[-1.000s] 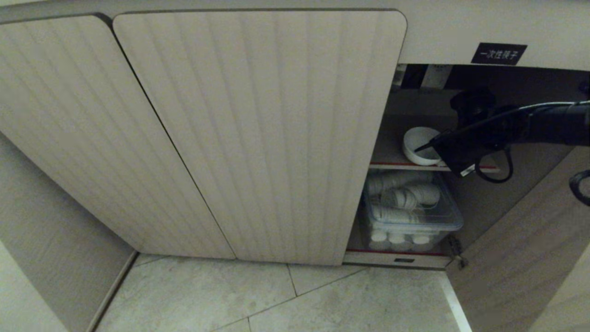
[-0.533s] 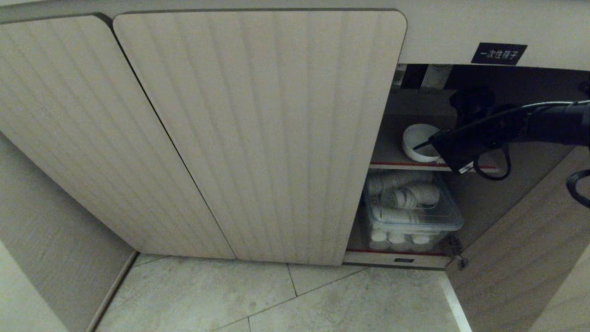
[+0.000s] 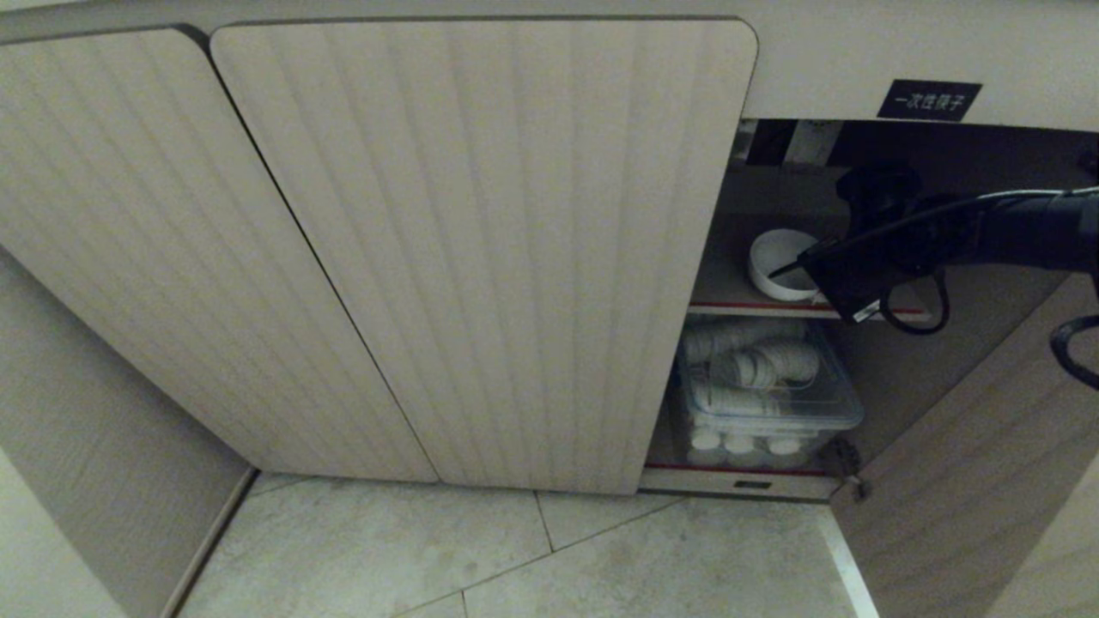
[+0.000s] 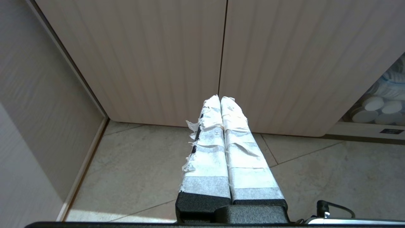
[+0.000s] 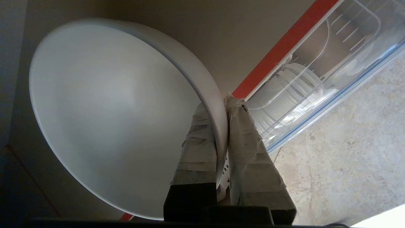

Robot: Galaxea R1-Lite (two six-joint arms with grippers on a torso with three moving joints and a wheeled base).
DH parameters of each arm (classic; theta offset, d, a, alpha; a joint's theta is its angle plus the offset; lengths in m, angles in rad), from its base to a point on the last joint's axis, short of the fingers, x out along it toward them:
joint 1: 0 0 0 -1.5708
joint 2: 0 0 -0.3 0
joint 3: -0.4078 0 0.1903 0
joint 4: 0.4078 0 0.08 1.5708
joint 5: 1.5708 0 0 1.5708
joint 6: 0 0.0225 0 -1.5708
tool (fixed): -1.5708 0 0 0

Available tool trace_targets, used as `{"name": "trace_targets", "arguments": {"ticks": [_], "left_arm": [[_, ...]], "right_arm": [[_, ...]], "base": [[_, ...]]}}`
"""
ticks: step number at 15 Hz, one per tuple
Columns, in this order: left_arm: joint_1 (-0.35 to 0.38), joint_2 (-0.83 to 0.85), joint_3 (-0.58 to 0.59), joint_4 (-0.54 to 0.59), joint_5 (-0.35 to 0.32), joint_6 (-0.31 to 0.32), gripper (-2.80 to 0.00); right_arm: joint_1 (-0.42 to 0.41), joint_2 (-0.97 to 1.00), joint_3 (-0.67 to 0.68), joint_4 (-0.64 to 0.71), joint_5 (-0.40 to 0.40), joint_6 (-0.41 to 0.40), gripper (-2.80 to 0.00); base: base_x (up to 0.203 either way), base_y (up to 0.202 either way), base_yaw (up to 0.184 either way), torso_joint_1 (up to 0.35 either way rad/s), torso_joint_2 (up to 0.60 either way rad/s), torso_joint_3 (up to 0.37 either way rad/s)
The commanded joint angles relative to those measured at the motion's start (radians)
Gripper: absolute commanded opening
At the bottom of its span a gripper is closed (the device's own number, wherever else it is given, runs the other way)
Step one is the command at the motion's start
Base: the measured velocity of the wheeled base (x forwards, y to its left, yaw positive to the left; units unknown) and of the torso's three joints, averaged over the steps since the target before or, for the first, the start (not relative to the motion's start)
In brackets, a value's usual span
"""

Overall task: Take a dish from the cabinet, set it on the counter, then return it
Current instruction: Put it back into the cabinet

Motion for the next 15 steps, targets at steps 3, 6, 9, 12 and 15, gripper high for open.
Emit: {"name": "trace_targets", "arguments": {"ticks": [3,6,9,12,15], "left_arm": [[0.000,0.000,0.000,0.000,0.001,-0.001,-2.80],[0.000,0.000,-0.001,0.000,0.001,-0.001,-2.80],[0.000,0.000,-0.001,0.000,0.000,-0.001,-2.80],[0.000,0.000,-0.001,0.000,0.001,-0.001,-2.80],[0.000,0.000,0.000,0.000,0.001,-0.001,-2.80]], "right_arm": [[0.001,0.009,-0.001,0.002,-0.002,0.006,-2.80],[0.001,0.013,-0.001,-0.022,-0.002,0.004,-2.80],[0.001,0.020,-0.001,-0.041,-0.001,0.003,-2.80],[0.001,0.022,-0.001,-0.041,-0.002,0.003,-2.80],[0.001,0.025,-0.001,-0.041,-0.002,0.003,-2.80]], "base": [[0.000,0.000,0.000,0.000,0.00,0.000],[0.000,0.000,0.000,0.000,0.00,0.000],[0.000,0.000,0.000,0.000,0.00,0.000],[0.000,0.000,0.000,0.000,0.00,0.000],[0.000,0.000,0.000,0.000,0.00,0.000]]}}
